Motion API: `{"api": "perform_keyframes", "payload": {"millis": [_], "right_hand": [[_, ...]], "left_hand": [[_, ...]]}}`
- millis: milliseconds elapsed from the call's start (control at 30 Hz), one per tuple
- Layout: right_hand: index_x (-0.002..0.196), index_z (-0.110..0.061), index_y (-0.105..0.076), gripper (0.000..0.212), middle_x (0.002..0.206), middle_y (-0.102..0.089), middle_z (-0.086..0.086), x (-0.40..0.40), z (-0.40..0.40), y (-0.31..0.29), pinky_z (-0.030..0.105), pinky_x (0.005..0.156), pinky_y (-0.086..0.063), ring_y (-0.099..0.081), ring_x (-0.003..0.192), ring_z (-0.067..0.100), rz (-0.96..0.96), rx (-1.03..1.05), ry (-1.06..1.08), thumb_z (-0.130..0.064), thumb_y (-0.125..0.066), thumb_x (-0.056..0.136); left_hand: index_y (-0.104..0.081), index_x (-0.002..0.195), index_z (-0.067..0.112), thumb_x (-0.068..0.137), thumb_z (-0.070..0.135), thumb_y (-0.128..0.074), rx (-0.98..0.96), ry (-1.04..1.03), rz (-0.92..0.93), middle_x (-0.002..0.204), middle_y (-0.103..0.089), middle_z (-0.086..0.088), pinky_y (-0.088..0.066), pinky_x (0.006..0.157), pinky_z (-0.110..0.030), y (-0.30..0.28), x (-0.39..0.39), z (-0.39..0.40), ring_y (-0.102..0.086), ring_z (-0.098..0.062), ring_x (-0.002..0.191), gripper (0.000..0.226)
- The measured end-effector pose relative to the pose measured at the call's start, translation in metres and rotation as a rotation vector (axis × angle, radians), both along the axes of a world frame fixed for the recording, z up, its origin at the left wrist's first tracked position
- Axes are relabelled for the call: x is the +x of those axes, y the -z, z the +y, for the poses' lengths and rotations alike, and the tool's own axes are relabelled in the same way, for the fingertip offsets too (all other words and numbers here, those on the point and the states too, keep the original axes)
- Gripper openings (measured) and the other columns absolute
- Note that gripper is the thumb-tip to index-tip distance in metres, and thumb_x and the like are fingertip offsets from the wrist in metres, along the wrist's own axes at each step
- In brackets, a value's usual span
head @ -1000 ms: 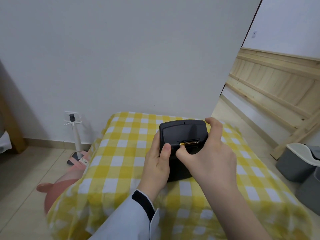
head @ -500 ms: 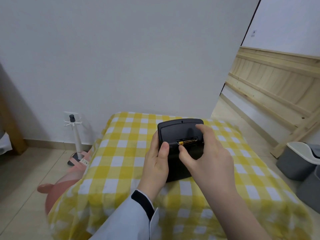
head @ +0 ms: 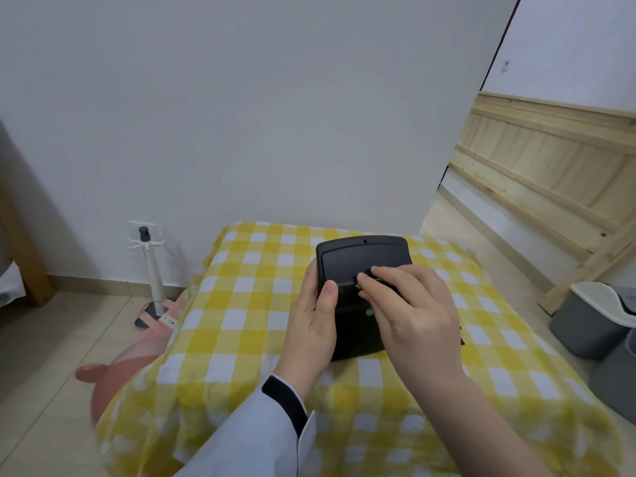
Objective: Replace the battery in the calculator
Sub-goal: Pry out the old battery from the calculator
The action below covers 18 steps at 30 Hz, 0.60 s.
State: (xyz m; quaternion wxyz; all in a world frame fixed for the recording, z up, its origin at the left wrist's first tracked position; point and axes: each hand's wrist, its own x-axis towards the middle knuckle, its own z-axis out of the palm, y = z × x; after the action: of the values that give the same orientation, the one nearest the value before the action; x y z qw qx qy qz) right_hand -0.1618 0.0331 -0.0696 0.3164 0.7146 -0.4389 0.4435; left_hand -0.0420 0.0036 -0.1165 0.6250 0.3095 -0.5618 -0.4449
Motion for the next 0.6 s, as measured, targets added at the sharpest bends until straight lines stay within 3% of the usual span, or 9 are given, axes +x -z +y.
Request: {"api": "perform_keyframes", "payload": {"millis": [133, 233, 600], "right_hand": [[0.079, -0.004, -0.077, 0.005, 0.074, -0.074, 0.007, 0.0001, -0.0021, -0.0021, 0.036, 0.060, -0.053, -0.063, 0.065, 0.031, 0.028, -0.006, -0.024, -0.003, -0.072, 0.079], [0.077, -0.003, -0.075, 0.004, 0.072, -0.073, 0.007, 0.0001, -0.0039, -0.0036, 0.035, 0.059, -0.052, -0.062, 0.063, 0.030, 0.060, -0.026, -0.031, -0.002, -0.072, 0.078], [0.079, -0.006, -0.070, 0.019, 0.077, -0.069, 0.007, -0.0031, -0.0080, -0.0012, 0.035, 0.064, -0.040, -0.061, 0.067, 0.029, 0.162, -0.009, 0.021, -0.009, -0.055, 0.089]], "left_hand": [[-0.046, 0.134, 0.030, 0.090, 0.048, -0.037, -0.015, -0.007, -0.009, 0.126, -0.063, 0.006, -0.045, 0.096, -0.021, -0.0008, 0.0000, 0.0003, -0.057, -0.011, 0.119, 0.049], [-0.048, 0.129, 0.040, 0.091, 0.047, -0.037, -0.015, -0.012, -0.008, 0.124, -0.063, 0.012, -0.043, 0.093, -0.015, -0.0027, 0.0004, 0.0014, -0.057, -0.008, 0.119, 0.041], [-0.048, 0.125, 0.048, 0.090, 0.048, -0.036, -0.016, -0.023, -0.023, 0.122, -0.063, 0.018, -0.042, 0.093, -0.013, -0.0059, 0.0009, 0.0031, -0.057, -0.006, 0.118, 0.036]]}}
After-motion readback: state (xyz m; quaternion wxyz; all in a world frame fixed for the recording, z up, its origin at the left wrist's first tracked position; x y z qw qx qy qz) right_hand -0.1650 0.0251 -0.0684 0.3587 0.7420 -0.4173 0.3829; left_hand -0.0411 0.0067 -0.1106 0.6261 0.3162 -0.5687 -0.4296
